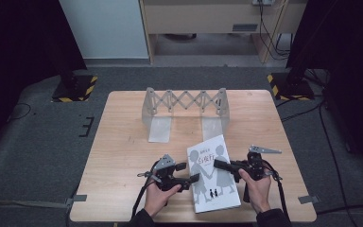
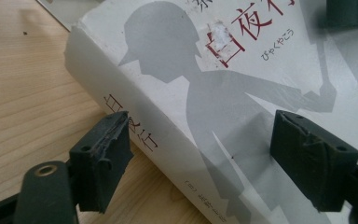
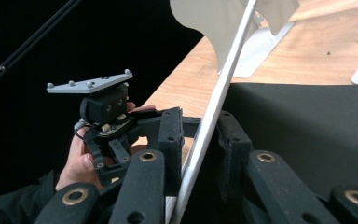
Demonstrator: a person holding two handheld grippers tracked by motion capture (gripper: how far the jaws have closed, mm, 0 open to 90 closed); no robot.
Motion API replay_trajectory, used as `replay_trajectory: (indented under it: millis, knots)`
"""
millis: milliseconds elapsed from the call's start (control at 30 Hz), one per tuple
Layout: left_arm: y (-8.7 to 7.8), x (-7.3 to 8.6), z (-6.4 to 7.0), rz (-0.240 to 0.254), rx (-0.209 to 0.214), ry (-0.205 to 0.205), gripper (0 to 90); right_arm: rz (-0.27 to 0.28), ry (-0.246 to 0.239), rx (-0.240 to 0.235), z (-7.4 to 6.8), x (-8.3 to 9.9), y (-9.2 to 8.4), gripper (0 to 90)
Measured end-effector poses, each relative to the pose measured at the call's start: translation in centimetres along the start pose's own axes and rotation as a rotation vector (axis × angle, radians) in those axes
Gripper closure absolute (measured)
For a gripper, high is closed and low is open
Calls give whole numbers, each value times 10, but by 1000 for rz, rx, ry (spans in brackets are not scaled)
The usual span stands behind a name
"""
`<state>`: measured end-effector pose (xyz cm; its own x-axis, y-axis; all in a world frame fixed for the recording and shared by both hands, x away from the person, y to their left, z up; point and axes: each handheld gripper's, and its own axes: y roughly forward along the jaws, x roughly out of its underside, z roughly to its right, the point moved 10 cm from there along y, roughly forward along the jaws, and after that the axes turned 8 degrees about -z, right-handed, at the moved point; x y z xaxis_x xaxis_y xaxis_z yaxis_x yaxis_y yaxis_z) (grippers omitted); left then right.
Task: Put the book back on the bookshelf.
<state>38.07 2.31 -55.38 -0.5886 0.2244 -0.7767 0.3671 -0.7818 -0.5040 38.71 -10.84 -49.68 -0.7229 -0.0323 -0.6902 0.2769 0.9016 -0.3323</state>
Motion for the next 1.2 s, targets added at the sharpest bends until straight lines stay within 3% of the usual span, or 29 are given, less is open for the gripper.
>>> replay_trajectory:
  millis: [133,267,400,567,733,833,967,1067,1200]
  knots:
    - [3,2,3,-10,34,1,116,18,-24,-6,-4,-3,-1,751]
    - [8,5,3,-20,39,7,6,16,-43,-16,-7,-3,1,752]
    - [10,7,2,3,88,-43,0,19,-47,-20,-7,-2,0,752]
    - [12,7,4,25,104,-48,0,22,-65,-29,-9,-3,-2,752]
    - [15,11,5,25,149,-95,0,28,-73,-39,-9,-4,-4,752]
    - [15,12,7,14,167,-101,0,29,-89,-47,-10,-4,-5,751]
    - [18,18,16,-19,254,-125,0,35,-105,-79,-15,-5,-6,754]
    - [20,21,14,-42,257,-140,0,37,-95,-83,-16,-6,-4,752]
    - [24,24,12,-52,257,-166,0,34,-62,-65,-5,-4,-4,750]
